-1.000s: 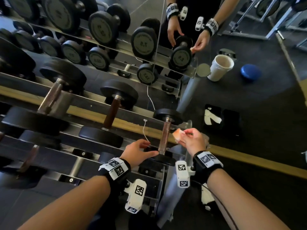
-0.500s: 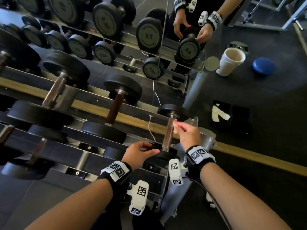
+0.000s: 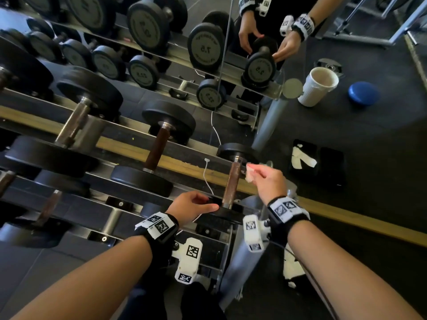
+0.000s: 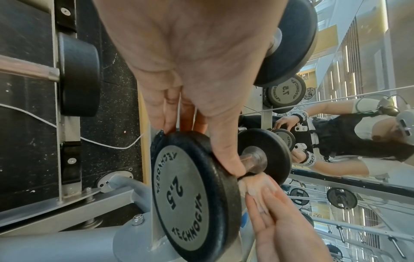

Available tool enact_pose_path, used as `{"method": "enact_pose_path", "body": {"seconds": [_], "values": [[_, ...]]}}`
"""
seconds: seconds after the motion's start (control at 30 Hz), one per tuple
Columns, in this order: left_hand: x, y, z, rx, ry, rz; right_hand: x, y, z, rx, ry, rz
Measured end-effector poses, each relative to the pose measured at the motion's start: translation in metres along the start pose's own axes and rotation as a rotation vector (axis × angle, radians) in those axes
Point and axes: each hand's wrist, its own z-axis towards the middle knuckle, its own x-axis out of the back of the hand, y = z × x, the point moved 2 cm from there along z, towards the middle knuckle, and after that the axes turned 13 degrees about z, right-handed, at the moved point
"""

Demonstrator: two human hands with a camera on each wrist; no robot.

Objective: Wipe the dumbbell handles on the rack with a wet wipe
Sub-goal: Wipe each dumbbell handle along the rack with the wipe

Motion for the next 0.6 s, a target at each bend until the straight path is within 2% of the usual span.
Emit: {"method": "enact_pose_path", "body": {"seconds": [0.13, 0.2, 0.3, 0.4, 0.43, 0.53, 0.6], "values": [[-0.001, -0.002, 0.000, -0.003, 0.016, -0.001, -0.029, 0.001, -0.010, -0.070, -0.024, 0.167], [-0.001, -0.002, 0.000, -0.005, 0.017, 0.000, -0.031, 0.005, -0.030, -0.056, -0.066, 0.114], [-0.002, -0.001, 0.000, -0.013, 0.013, -0.005, -0.023, 0.008, -0.055, 0.003, -0.225, -0.035], [-0.002, -0.001, 0.000, -0.012, 0.003, -0.021, -0.008, -0.002, -0.050, 0.031, -0.396, -0.171], [-0.002, -0.002, 0.000, -0.012, -0.001, -0.023, -0.004, -0.007, -0.042, 0.031, -0.387, -0.189], [-0.003, -0.003, 0.000, -0.014, -0.009, -0.012, 0.004, -0.022, -0.013, 0.110, -0.133, -0.192], [-0.003, -0.004, 0.000, -0.013, -0.011, -0.009, -0.002, -0.029, -0.001, 0.177, -0.040, -0.266]]}}
